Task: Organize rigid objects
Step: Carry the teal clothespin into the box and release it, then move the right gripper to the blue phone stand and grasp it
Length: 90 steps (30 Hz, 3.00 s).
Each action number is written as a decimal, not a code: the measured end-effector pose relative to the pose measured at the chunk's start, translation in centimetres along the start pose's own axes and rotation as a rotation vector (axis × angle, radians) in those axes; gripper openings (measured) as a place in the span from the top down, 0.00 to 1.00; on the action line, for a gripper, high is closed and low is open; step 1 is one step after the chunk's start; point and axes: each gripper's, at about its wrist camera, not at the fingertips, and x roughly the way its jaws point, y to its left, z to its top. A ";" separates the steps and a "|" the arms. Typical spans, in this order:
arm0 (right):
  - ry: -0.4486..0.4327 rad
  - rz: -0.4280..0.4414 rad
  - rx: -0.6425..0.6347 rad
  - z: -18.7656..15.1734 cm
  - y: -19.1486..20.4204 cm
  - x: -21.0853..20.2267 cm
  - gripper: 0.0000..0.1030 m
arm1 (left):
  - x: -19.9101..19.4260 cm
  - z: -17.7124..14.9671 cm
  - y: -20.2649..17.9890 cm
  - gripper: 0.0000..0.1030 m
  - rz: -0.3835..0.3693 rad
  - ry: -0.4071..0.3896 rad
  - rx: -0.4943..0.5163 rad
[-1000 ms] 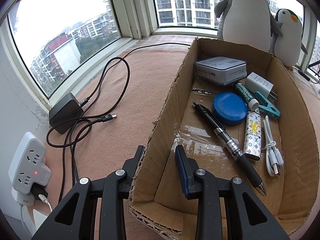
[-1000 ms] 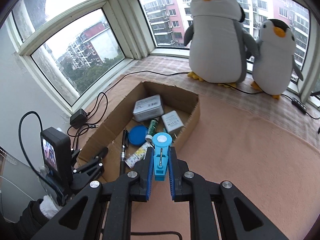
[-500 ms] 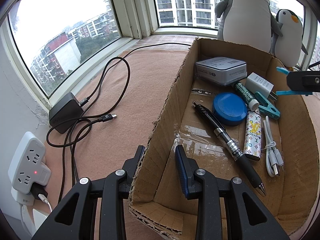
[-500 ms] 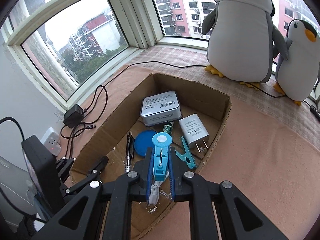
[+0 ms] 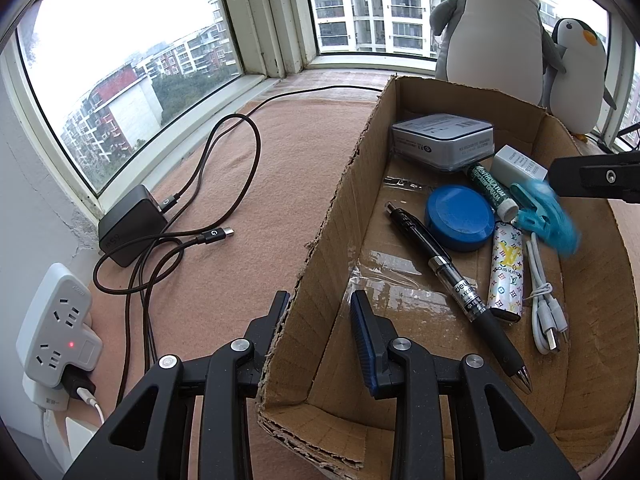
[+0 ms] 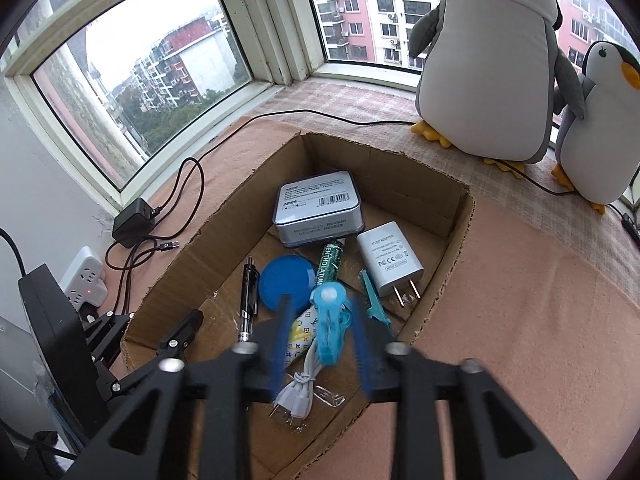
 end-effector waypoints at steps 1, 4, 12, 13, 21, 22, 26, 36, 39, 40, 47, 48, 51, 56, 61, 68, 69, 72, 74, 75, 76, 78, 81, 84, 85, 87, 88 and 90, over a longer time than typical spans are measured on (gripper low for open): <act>-0.005 -0.003 -0.002 0.0 0.0 -0.1 0.50 | 0.0 0.0 0.0 0.68 0.000 0.000 0.000; -0.015 -0.019 -0.013 0.0 0.0 -0.2 0.48 | 0.0 0.0 0.0 0.68 0.000 0.000 0.000; -0.011 -0.030 0.001 -0.1 -0.6 -0.5 0.42 | 0.0 0.0 0.0 0.68 0.000 0.000 0.000; -0.013 -0.028 0.002 -0.1 -0.6 -0.6 0.42 | 0.0 0.0 0.0 0.68 0.000 0.000 0.000; -0.044 -0.057 0.004 -1.5 -1.9 -4.0 0.37 | 0.0 0.0 0.0 0.68 0.000 0.000 0.000; -0.046 -0.060 0.008 -1.9 -2.4 -4.6 0.37 | 0.0 0.0 0.0 0.68 0.000 0.000 0.000; -0.046 -0.076 0.030 -3.6 -4.4 -6.6 0.36 | 0.0 0.0 0.0 0.68 0.000 0.000 0.000; 0.005 -0.156 0.138 -9.6 -11.3 -11.2 0.32 | 0.0 0.0 0.0 0.68 0.001 0.001 0.003; 0.022 -0.172 0.171 -11.6 -13.1 -12.2 0.32 | 0.1 0.0 0.1 0.68 0.002 0.001 0.002; 0.032 -0.182 0.186 -12.4 -13.7 -12.4 0.32 | 0.1 0.0 0.1 0.68 0.002 0.001 0.002; 0.096 -0.184 0.351 -16.0 -16.7 -12.8 0.32 | 0.1 0.0 0.1 0.68 0.001 0.000 0.001; 0.104 -0.183 0.372 -16.5 -17.0 -12.6 0.32 | 0.1 0.0 0.1 0.68 0.001 0.000 0.001; 0.121 -0.185 0.400 -17.3 -17.2 -12.2 0.32 | 0.1 0.0 0.1 0.68 0.001 0.000 0.003; 0.142 -0.213 0.423 -18.1 -17.0 -11.3 0.32 | 0.1 0.0 0.2 0.68 0.001 -0.001 0.003; 0.171 -0.236 0.453 -18.6 -16.7 -10.0 0.37 | 0.1 0.0 0.2 0.68 0.001 -0.001 0.002; 0.210 -0.272 0.457 -18.9 -16.3 -8.8 0.45 | 0.1 0.0 0.1 0.68 0.001 -0.001 0.001; 0.214 -0.285 0.447 -18.9 -16.1 -8.8 0.45 | 0.1 0.0 0.2 0.68 0.001 -0.001 0.001; 0.222 -0.303 0.435 -18.7 -15.9 -8.5 0.50 | 0.1 0.0 0.2 0.68 0.001 -0.001 0.001; 0.229 -0.326 0.415 -18.7 -15.6 -8.4 0.54 | 0.1 0.0 0.1 0.68 0.001 -0.001 0.002; 0.232 -0.336 0.407 -18.6 -15.6 -8.3 0.57 | 0.1 0.0 0.2 0.68 0.001 -0.001 0.002; 0.235 -0.347 0.394 -18.6 -15.4 -8.2 0.58 | 0.1 0.0 0.2 0.68 0.001 -0.001 0.002; 0.238 -0.358 0.376 -18.5 -15.3 -8.1 0.60 | 0.1 0.0 0.2 0.68 0.001 -0.001 0.002; 0.240 -0.361 0.357 -18.5 -15.2 -8.0 0.67 | 0.1 0.0 0.2 0.68 0.001 -0.001 0.002; 0.243 -0.355 0.346 -18.4 -15.2 -8.0 0.68 | 0.1 0.0 0.2 0.68 0.001 -0.001 0.002; 0.243 -0.354 0.342 -18.5 -15.2 -8.0 0.68 | 0.1 0.0 0.2 0.68 0.001 -0.001 0.002; 0.240 -0.350 0.340 -18.6 -15.1 -8.2 0.68 | 0.1 0.0 0.2 0.68 0.001 -0.001 0.002; 0.237 -0.346 0.341 -18.7 -15.1 -8.2 0.68 | 0.1 0.0 0.2 0.68 0.001 -0.001 0.002; 0.230 -0.336 0.352 -18.9 -15.4 -8.5 0.68 | 0.1 0.0 0.2 0.68 0.001 -0.001 0.002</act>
